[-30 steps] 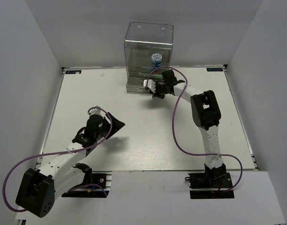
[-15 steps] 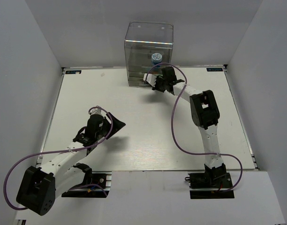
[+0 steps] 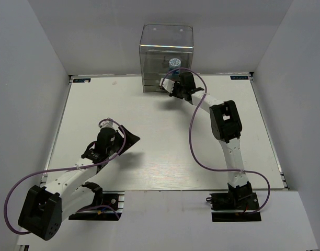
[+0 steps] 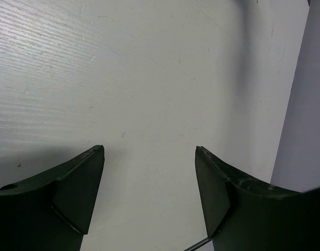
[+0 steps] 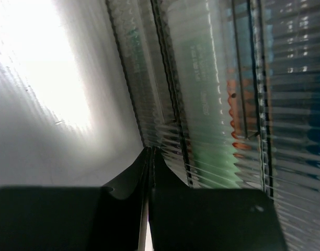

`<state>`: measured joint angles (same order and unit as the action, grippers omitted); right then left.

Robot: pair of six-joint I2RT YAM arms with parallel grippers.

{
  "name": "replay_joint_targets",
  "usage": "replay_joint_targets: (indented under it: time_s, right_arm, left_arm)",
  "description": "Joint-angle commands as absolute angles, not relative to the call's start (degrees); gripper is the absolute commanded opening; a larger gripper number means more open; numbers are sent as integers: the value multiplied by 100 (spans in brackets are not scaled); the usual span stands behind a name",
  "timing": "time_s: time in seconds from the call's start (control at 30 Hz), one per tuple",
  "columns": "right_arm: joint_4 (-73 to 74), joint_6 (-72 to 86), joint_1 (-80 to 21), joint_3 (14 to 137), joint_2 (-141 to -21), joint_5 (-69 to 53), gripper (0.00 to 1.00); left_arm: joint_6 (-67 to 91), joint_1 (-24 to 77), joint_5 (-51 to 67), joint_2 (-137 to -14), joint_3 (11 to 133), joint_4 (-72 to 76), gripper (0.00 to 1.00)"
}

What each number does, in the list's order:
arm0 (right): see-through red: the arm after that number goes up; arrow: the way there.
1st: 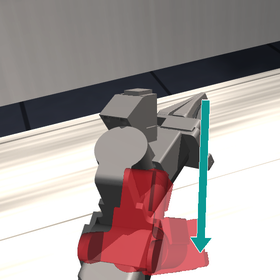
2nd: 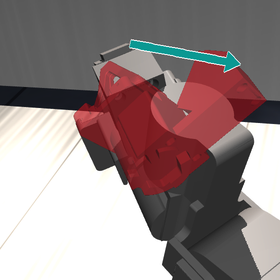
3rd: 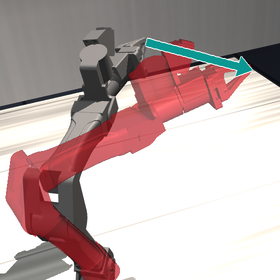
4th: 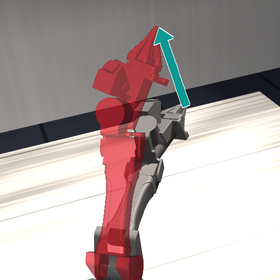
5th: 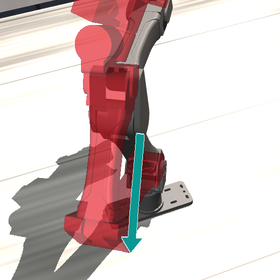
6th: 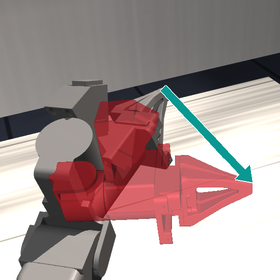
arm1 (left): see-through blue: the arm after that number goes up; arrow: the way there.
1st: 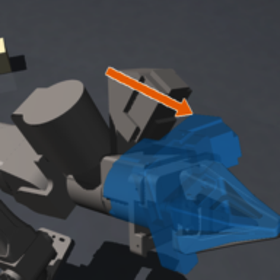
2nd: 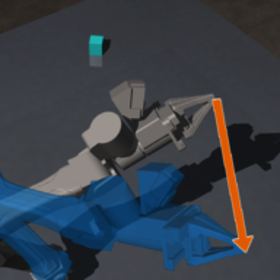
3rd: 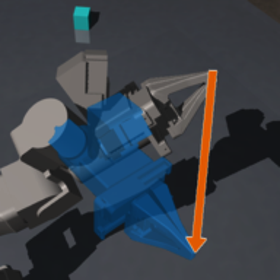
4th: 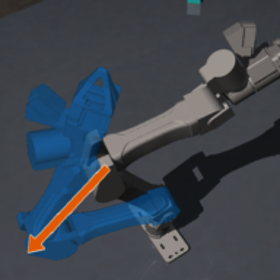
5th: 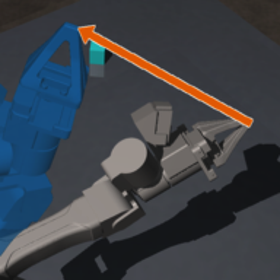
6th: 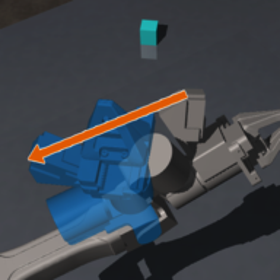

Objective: Sort the stationery into containers
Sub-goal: Close the drawer in the storage box.

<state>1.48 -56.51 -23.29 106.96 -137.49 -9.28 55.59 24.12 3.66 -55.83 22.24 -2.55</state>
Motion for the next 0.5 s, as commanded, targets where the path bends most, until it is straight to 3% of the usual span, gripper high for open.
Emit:
replay_joint_targets:
  time_s: [0.0, 0.2, 0.37, 0.47]
  right_arm:
    - [-290, -5669, -2268, 11056, -13878, -589, 0]
    - [-150, -5739, -2241, 10654, -13581, -1184, 0]
    - [-123, -5748, -2294, 9092, -12334, -2494, 0]
    - [-123, -5178, -2294, 8518, -11752, -3119, 13]
  left_arm:
    - [5537, 2426, 404, -5502, 2276, -237, 80]
    - [5537, 2426, 457, -5502, 2276, -185, 80]
    - [5537, 2426, 457, -5502, 2276, -185, 80]
    - [5537, 2426, 457, -5502, 2276, -71, 80]
